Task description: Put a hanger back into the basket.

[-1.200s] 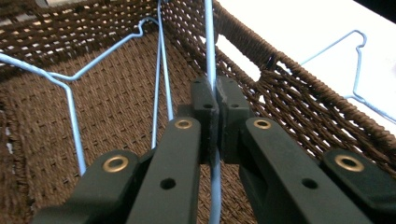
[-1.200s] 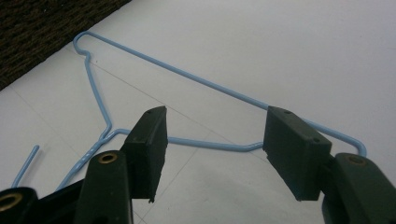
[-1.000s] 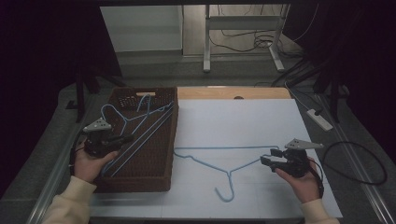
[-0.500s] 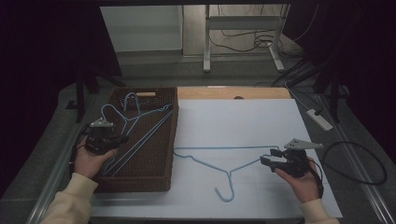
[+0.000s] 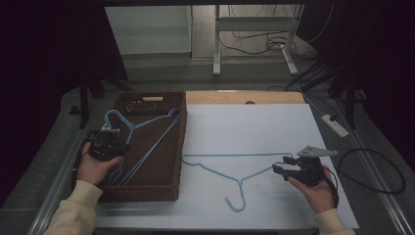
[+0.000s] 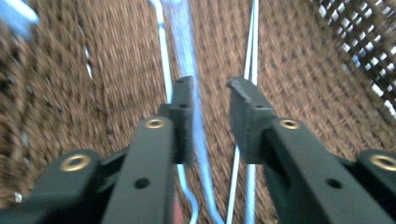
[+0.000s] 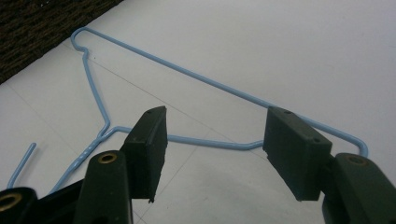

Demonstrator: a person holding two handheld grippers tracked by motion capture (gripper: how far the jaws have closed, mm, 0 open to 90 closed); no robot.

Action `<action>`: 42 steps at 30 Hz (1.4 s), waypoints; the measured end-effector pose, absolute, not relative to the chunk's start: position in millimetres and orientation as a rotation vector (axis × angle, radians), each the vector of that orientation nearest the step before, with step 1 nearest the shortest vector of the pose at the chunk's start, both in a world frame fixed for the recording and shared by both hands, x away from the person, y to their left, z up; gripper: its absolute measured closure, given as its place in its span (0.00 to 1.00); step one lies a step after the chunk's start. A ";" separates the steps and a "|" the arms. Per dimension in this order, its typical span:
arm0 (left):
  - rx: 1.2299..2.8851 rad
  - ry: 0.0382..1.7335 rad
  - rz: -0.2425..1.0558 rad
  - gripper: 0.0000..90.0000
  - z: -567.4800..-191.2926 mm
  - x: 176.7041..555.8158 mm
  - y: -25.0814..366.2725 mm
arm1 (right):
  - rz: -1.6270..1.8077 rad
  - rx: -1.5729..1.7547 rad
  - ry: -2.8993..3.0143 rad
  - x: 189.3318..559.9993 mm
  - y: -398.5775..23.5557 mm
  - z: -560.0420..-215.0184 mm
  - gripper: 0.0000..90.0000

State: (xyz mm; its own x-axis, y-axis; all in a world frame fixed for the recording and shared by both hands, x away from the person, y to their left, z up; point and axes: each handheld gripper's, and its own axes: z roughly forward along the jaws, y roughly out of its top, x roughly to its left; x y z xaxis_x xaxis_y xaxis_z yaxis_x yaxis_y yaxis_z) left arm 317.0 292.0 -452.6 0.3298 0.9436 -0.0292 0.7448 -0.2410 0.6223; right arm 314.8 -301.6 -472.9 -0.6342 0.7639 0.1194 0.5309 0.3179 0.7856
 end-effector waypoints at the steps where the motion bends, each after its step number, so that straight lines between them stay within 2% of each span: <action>1: 2.048 1.452 0.500 0.71 -449.8 314.6 290.6 | 1.218 1.171 2.312 314.8 -301.8 -472.8 0.45; 2: 2.035 1.437 0.515 0.62 -447.6 312.7 289.0 | 1.218 1.171 2.311 315.1 -302.2 -473.0 0.45; 6: 1.955 1.361 0.581 0.54 -434.6 300.5 281.5 | 1.217 1.172 2.313 315.3 -302.0 -473.2 0.45; 11: 1.929 1.243 0.553 0.45 -424.1 288.5 273.4 | 1.217 1.170 2.315 314.9 -301.7 -473.1 0.45; 15: 1.881 1.141 0.531 0.44 -417.0 271.9 262.5 | 1.213 1.170 2.314 315.0 -302.6 -472.8 0.45; 27: 1.853 1.005 0.480 0.43 -415.4 250.9 235.2 | 1.210 1.152 2.312 313.5 -302.4 -472.2 0.44; 42: 1.890 0.950 0.451 0.43 -424.0 245.0 215.1 | 1.195 1.081 2.326 309.9 -298.5 -473.6 0.41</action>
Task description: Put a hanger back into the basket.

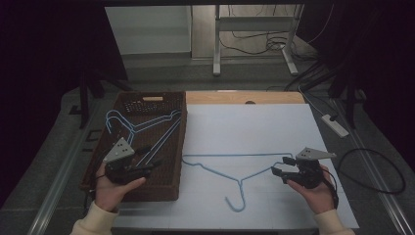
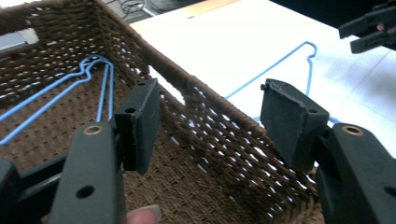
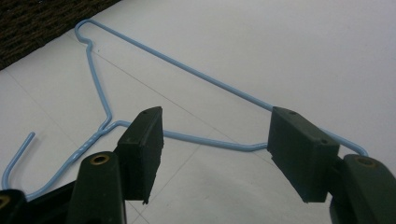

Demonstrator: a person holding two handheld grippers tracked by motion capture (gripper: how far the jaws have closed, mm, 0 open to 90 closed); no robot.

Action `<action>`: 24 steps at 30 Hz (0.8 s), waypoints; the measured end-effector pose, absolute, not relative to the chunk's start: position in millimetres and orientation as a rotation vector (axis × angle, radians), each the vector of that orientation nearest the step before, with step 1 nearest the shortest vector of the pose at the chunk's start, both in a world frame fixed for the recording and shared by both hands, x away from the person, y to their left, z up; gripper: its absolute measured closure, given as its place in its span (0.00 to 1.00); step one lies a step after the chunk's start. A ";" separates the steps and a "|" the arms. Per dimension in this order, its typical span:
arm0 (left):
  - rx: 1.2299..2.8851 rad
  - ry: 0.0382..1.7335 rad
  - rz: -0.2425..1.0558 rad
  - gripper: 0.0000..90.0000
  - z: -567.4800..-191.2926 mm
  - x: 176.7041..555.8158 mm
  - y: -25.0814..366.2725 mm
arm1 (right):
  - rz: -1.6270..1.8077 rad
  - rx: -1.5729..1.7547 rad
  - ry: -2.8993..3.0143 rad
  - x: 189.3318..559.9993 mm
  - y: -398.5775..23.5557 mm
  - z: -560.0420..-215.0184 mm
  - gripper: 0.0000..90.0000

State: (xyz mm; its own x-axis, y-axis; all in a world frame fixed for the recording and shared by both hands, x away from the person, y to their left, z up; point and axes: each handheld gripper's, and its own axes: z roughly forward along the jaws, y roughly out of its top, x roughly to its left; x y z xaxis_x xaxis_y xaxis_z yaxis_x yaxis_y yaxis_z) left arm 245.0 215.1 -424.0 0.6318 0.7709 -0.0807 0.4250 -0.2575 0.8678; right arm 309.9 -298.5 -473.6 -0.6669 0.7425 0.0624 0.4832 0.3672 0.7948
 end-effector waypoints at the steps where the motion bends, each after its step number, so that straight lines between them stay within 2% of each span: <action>1: 1.893 0.947 0.450 0.43 -424.4 244.9 213.8 | 1.195 1.081 2.325 309.6 -298.7 -473.6 0.41; 24: 1.924 0.886 0.433 0.42 -424.5 237.3 200.2 | 1.163 1.035 2.358 302.9 -288.9 -472.8 0.41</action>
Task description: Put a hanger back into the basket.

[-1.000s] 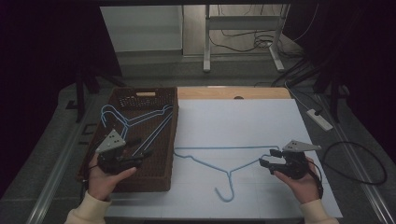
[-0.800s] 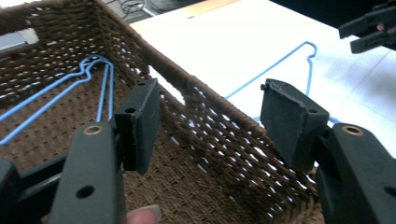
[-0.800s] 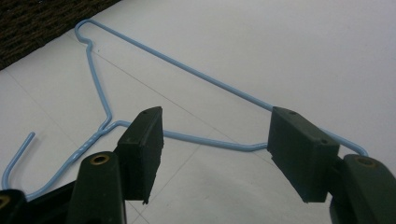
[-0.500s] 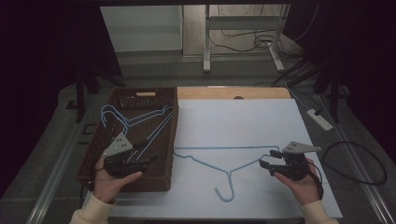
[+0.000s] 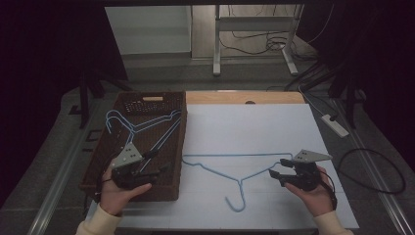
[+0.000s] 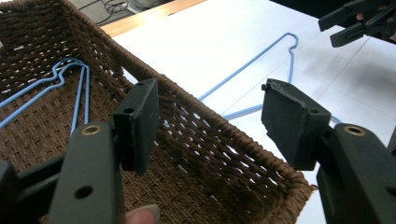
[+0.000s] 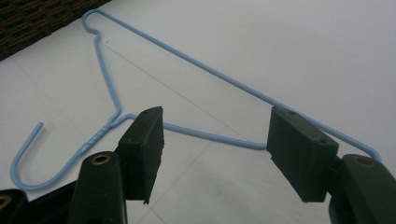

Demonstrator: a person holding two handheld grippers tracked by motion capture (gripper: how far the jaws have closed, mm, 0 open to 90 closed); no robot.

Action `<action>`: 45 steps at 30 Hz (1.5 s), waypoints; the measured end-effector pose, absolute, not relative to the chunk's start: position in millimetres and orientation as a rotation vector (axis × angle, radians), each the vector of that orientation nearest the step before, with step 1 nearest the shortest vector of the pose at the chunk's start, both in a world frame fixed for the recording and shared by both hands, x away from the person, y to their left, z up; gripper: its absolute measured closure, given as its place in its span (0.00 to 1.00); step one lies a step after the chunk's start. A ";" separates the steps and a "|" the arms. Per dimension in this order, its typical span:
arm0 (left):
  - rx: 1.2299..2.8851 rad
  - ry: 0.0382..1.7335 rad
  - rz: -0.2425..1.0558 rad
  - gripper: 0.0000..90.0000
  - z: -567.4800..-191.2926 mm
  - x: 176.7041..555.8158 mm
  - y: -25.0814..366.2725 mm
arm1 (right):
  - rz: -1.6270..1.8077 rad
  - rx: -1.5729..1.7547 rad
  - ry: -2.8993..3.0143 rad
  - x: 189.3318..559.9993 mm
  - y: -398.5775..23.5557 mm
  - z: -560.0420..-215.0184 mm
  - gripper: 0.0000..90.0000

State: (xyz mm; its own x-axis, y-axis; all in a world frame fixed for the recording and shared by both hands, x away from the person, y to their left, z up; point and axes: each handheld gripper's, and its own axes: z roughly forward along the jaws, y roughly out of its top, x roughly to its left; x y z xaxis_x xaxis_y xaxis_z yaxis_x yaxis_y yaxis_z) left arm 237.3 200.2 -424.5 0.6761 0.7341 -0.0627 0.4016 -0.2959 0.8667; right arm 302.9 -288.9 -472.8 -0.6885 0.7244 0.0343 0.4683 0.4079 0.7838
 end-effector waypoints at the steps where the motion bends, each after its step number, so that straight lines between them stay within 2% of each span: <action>1: 1.928 0.881 0.432 0.42 -424.7 236.8 199.3 | 1.164 1.025 2.365 302.1 -286.4 -472.5 0.42; 7: 1.946 0.864 0.424 0.42 -426.1 234.5 195.2 | 1.118 0.944 2.485 295.2 -257.4 -473.4 0.45; 12: 1.943 0.865 0.427 0.42 -426.5 233.8 194.6 | 1.088 0.921 2.557 294.1 -238.0 -476.2 0.56; 17: 1.949 0.863 0.422 0.41 -428.0 233.8 193.8 | 1.015 0.906 2.655 294.9 -214.9 -478.7 0.85; 20: 1.952 0.862 0.419 0.41 -428.6 234.1 193.4 | 0.963 0.901 2.714 294.5 -200.9 -482.8 0.98; 21: 1.952 0.863 0.420 0.41 -428.9 234.2 193.3 | 0.932 0.896 2.734 293.5 -194.3 -485.6 1.00; 26: 1.956 0.865 0.417 0.41 -430.4 234.7 193.2 | 0.828 0.840 2.831 287.7 -172.1 -498.0 1.00; 32: 1.961 0.864 0.417 0.41 -431.4 234.8 191.9 | 0.757 0.821 2.861 286.3 -165.8 -505.4 1.00; 45: 1.966 0.863 0.419 0.41 -432.6 235.3 191.0 | 0.687 0.919 2.852 291.8 -185.0 -504.0 1.00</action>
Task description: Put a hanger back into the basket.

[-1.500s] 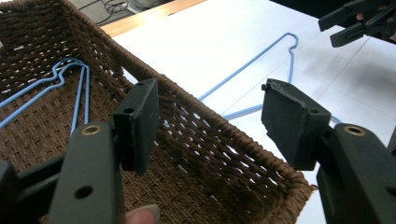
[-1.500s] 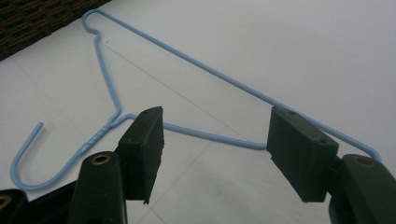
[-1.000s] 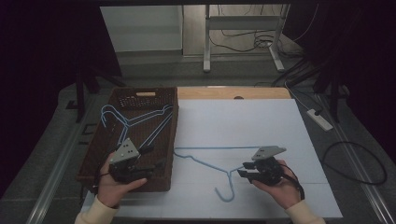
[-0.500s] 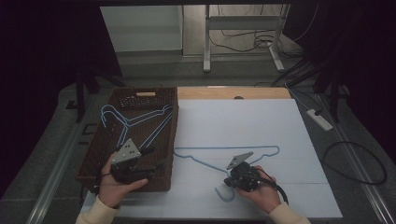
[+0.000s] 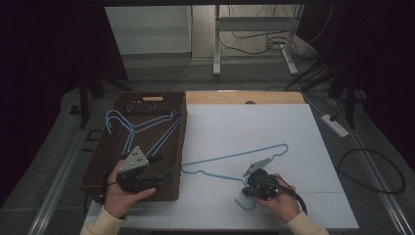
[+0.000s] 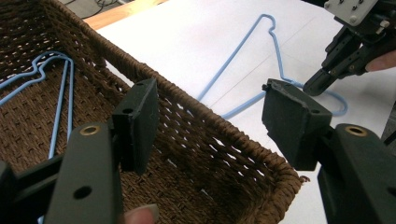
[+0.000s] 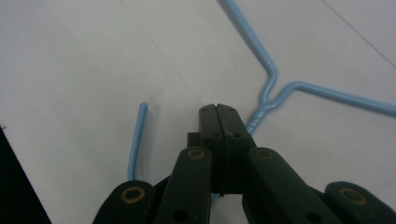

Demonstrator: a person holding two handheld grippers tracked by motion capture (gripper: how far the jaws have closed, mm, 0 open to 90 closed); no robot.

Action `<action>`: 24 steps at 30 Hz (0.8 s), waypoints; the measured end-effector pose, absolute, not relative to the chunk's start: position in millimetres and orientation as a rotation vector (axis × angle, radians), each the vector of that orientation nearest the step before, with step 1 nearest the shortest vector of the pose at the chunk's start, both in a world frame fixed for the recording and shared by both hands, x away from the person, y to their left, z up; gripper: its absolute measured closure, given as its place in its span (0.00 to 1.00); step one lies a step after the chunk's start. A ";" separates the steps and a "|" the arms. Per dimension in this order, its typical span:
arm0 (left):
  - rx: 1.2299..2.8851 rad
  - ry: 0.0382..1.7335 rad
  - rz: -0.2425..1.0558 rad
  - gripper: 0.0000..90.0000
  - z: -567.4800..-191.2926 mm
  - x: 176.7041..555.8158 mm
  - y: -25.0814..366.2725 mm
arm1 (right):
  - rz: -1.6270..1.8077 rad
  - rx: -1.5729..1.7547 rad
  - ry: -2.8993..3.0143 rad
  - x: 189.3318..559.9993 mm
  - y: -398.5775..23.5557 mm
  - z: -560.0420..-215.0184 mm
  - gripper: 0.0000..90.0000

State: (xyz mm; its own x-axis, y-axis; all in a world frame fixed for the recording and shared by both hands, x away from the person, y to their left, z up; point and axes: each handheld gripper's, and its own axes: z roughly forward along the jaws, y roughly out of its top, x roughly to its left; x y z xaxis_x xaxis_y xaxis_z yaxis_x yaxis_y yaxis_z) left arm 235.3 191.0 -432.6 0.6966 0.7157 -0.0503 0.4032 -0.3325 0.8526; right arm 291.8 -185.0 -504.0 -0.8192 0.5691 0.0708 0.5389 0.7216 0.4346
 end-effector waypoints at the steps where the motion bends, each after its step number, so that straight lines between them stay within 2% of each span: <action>1: 1.965 0.863 0.419 0.41 -432.6 235.3 191.2 | 0.680 0.944 2.845 293.3 -188.4 -503.5 1.00; 15: 1.970 0.862 0.421 0.41 -432.6 235.0 190.7 | 0.613 1.064 2.760 305.0 -219.9 -499.8 1.00; 23: 1.970 0.860 0.424 0.41 -432.0 234.5 190.7 | 0.714 1.052 2.745 306.8 -233.5 -494.0 1.00; 24: 1.971 0.860 0.424 0.41 -432.0 234.5 190.5 | 0.727 1.048 2.730 306.4 -235.9 -490.4 0.97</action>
State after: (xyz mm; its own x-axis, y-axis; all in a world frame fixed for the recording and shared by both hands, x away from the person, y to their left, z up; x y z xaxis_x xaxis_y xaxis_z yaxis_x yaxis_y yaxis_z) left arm 234.5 190.5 -432.0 0.6972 0.7155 -0.0441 0.4008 -0.3380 0.8516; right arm 306.4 -235.9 -490.4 -0.7509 0.6584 0.0515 0.5969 0.6432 0.4796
